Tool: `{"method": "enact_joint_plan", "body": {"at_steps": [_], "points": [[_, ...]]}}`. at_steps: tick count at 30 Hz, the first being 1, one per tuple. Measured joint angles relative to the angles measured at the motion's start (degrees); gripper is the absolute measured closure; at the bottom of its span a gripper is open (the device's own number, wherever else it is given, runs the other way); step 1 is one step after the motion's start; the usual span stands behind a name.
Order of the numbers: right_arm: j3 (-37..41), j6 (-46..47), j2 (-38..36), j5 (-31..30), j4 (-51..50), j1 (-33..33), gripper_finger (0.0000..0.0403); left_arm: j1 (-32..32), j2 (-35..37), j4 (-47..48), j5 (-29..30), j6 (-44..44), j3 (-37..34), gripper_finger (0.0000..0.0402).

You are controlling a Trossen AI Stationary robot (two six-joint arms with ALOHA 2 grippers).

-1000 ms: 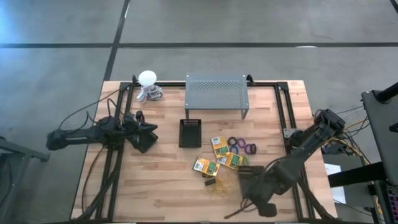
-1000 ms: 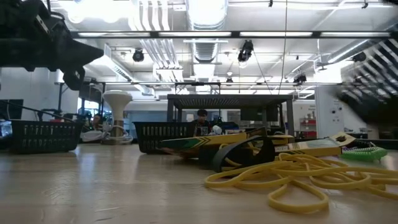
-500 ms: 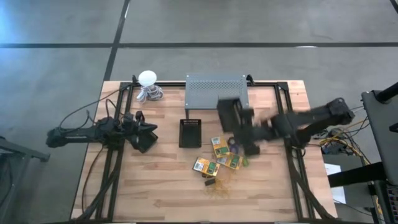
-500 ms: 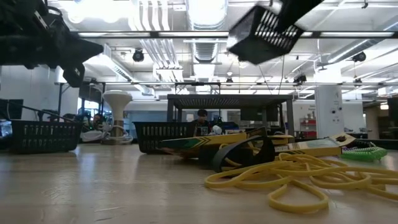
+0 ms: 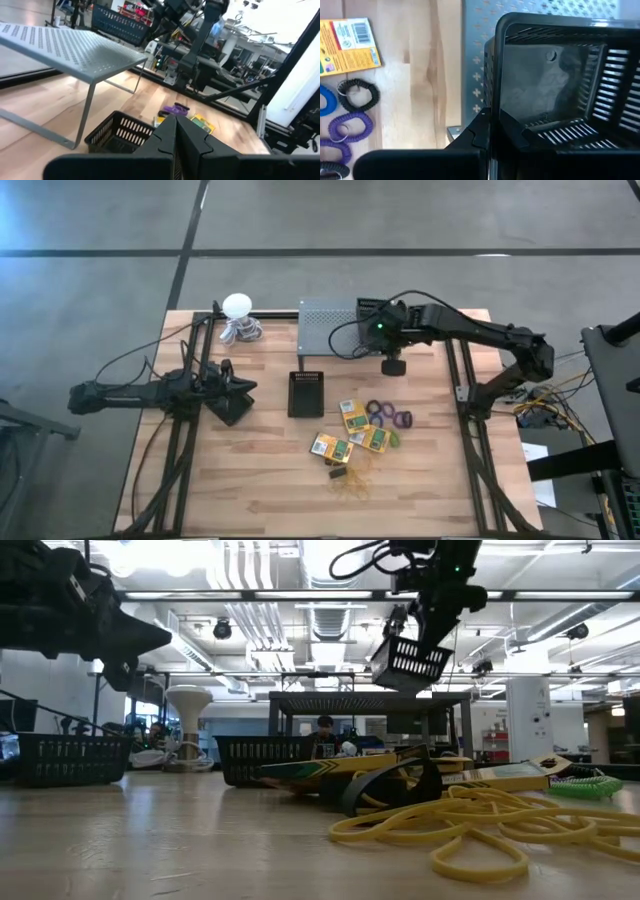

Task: Pick & Place Office Desk Supplies
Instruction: Put the right black bin on the shelf

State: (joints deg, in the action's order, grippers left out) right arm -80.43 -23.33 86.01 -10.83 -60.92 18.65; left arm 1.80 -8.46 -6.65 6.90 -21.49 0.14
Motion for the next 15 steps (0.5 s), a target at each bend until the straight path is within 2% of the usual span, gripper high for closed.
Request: {"method": "enact_joint_plan", "body": {"at_steps": [3, 8, 15], "points": [[-1.3, -0.4, 1.7, -0.4, -0.1, 0.0, 0.0392, 0.0, -0.1, 0.0, 0.0, 0.0, 0.0, 0.0387], [-3.8, 2.7, 4.6, -4.4, -3.0, 0.3, 0.0391, 0.0, -0.2, 0.0, 0.0, -1.1, 0.0, 0.0387], [-4.5, 3.2, 6.8, -4.4, -3.6, 0.7, 0.0391, 0.0, -0.4, 0.0, 0.0, -1.5, 0.0, 0.0387]]}}
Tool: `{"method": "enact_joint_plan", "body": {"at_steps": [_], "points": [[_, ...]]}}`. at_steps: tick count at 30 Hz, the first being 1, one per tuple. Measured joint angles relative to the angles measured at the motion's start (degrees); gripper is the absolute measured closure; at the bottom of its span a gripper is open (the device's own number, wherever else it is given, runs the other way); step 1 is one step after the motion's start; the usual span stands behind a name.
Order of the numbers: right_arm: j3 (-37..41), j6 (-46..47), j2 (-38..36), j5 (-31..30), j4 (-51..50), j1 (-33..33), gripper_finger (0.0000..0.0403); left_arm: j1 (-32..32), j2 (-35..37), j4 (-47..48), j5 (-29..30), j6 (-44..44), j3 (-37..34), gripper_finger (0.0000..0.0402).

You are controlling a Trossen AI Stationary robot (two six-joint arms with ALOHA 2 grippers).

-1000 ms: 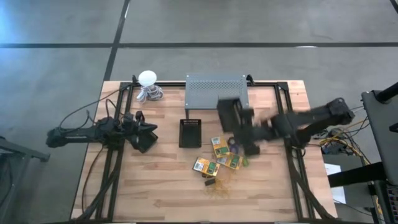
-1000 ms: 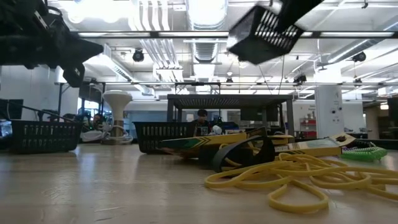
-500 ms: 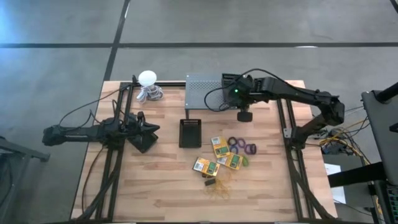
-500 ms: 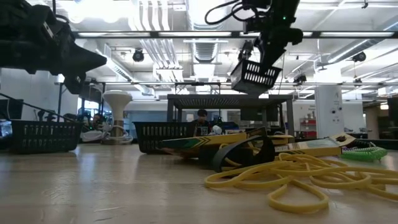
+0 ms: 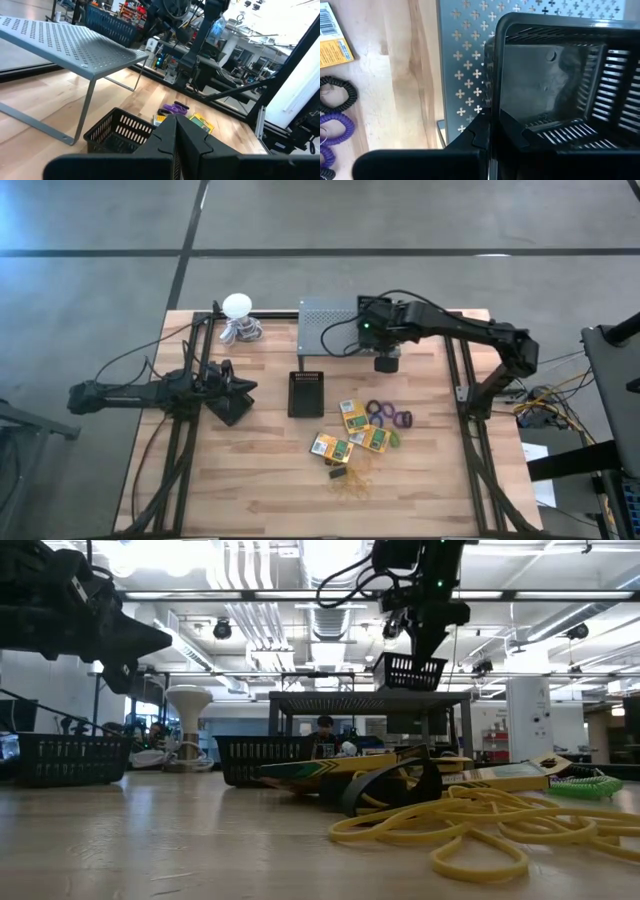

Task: Pick & Place Office Desk Supplies
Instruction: Put the right black bin on the shelf

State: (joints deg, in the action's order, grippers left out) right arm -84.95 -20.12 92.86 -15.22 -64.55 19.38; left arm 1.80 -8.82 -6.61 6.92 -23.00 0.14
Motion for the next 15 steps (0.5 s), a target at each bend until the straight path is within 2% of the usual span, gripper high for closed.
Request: {"method": "enact_joint_plan", "body": {"at_steps": [15], "points": [[0.0, 1.9, 0.4, -2.9, -0.8, 0.2, 0.0390, 0.0, -0.1, 0.1, 0.0, 0.0, 0.0, 0.0387]]}}
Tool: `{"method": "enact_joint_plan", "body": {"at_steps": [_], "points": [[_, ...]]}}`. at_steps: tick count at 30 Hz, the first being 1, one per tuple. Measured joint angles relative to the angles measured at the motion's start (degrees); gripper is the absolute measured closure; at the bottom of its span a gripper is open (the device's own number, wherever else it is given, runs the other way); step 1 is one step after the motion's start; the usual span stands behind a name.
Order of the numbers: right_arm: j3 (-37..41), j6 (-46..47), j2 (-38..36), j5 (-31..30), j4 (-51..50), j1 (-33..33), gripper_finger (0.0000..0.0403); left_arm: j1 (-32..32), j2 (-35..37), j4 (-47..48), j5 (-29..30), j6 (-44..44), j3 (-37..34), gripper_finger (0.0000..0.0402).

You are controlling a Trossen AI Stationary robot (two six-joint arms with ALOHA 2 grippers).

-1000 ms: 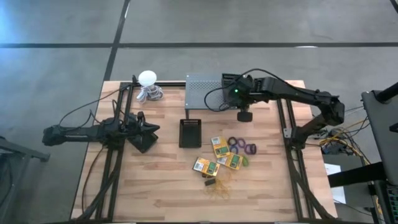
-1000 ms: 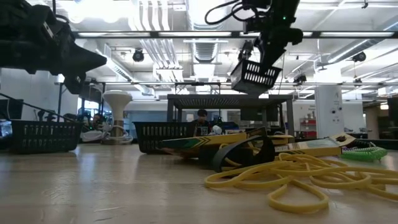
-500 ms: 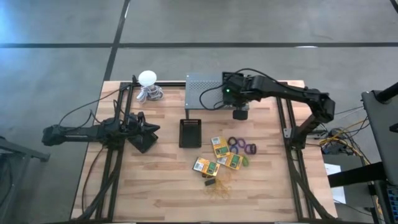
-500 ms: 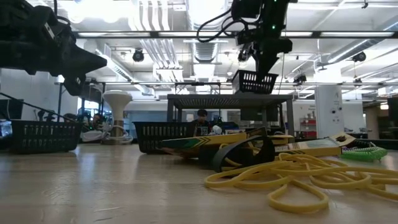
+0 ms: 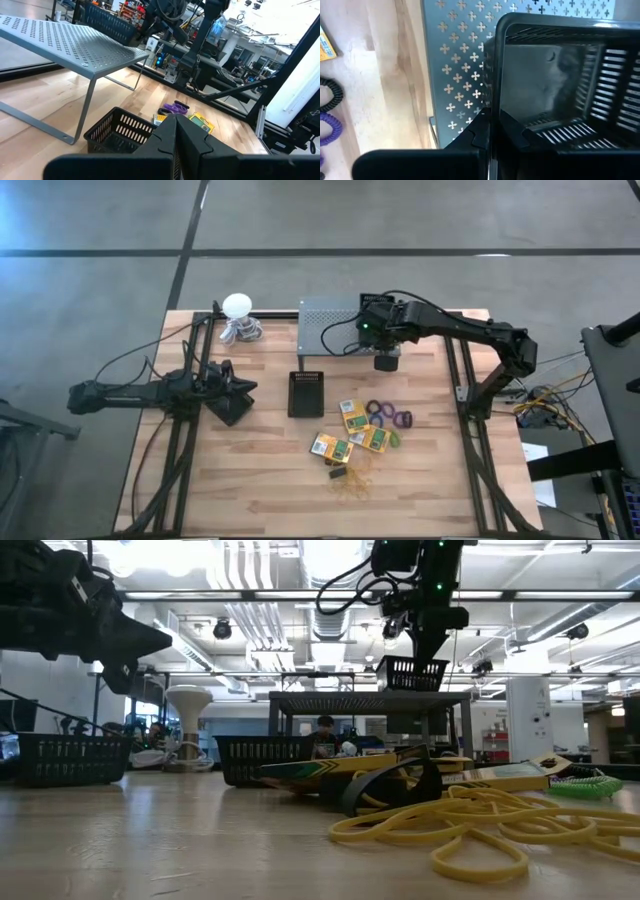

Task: Pick & Place Office Desk Supplies
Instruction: Put the right black bin on the shelf

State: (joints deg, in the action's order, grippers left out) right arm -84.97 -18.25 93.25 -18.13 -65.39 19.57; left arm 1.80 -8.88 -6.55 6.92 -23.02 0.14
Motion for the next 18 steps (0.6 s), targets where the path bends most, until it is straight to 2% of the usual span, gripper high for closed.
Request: {"method": "enact_joint_plan", "body": {"at_steps": [18], "points": [[0.0, 1.3, 0.0, 0.0, -2.8, 0.0, 0.0388, 0.0, 0.0, 0.1, 0.0, 0.0, 0.0, 0.0387]]}}
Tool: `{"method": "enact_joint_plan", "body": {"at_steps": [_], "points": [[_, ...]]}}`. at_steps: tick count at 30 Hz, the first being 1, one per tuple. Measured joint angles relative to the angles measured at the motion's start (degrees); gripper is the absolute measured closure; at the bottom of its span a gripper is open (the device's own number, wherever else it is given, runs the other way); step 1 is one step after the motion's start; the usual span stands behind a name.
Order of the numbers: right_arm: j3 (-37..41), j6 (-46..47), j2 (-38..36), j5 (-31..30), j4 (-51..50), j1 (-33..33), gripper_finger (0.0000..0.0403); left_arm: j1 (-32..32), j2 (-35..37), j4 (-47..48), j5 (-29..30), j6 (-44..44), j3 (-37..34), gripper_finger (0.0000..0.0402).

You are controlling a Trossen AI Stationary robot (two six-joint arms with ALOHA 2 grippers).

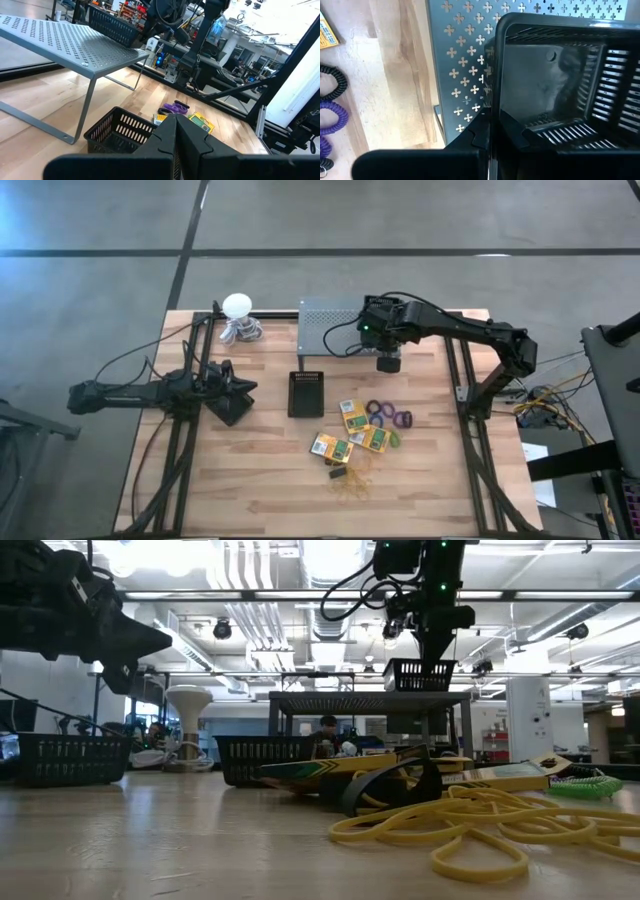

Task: Pick & Place Office Desk Supplies
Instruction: Put the right black bin on the shelf, then put the black bin on the shelf

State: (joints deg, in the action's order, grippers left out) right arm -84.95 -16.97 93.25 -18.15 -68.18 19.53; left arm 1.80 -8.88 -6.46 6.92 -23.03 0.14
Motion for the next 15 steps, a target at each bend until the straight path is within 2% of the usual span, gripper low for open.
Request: {"method": "enact_joint_plan", "body": {"at_steps": [15], "points": [[0.0, 0.3, 0.0, 0.1, 0.1, 0.0, 0.0298, 0.0, 0.0, 0.0, 0.0, 0.0, 0.0, 0.0387]]}}
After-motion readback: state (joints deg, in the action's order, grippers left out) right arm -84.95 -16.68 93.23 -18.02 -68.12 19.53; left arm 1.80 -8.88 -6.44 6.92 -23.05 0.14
